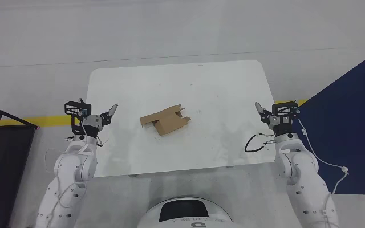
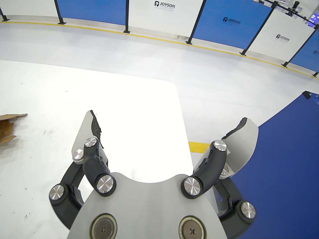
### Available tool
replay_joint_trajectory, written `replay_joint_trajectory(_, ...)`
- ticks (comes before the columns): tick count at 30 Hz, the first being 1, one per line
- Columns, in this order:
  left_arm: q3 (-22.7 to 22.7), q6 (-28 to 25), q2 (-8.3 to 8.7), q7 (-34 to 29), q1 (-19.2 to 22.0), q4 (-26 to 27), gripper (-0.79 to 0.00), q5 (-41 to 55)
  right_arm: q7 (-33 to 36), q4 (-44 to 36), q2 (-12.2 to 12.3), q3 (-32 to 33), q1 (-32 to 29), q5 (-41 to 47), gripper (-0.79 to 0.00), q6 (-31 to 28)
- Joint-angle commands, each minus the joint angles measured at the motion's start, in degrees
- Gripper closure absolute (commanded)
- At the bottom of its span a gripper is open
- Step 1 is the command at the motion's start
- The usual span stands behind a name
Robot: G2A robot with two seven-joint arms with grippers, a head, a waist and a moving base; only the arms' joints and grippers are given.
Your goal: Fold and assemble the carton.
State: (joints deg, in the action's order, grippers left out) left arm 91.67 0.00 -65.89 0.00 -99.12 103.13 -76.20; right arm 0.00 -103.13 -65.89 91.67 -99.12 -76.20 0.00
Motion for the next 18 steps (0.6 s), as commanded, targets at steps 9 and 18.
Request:
replay_joint_trajectory(9,-1.6,-5.1,0.28,-1.8,-0.1,-0.1,-0.785,-5.6,0.0,0.0,0.0,0.0,0.0,0.0,-0.785,0.0)
replay_joint_trajectory(18,-7.3,-30.2,1.12,-12.2,3.5,-4.3,-0.785,-4.6,0.0,0.0,0.0,0.0,0.0,0.0,-0.785,0.0)
